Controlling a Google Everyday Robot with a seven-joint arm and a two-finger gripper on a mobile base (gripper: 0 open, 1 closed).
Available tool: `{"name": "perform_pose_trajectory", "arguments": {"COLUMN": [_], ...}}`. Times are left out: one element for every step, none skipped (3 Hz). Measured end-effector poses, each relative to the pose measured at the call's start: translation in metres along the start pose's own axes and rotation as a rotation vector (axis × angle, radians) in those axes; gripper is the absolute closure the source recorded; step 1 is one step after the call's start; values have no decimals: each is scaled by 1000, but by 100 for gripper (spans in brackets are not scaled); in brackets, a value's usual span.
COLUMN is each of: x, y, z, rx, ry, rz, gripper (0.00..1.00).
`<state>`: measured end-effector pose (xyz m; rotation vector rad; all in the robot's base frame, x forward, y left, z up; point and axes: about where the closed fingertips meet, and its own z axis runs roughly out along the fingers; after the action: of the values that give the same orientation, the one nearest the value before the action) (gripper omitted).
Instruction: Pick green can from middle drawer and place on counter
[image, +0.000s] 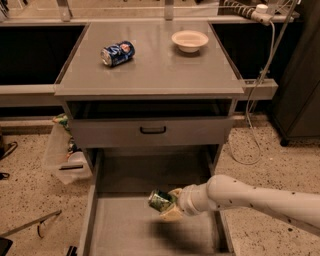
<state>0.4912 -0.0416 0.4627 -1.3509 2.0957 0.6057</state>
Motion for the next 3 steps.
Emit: {"name": "perform_pose_trajectory", "arguments": {"x": [-83, -174, -174], "y": [-11, -11, -11], "z": [-59, -105, -105], "rx": [39, 18, 18], "ry": [-89, -191, -191], "rz": [-120, -219, -219], "gripper": [100, 100, 100]}}
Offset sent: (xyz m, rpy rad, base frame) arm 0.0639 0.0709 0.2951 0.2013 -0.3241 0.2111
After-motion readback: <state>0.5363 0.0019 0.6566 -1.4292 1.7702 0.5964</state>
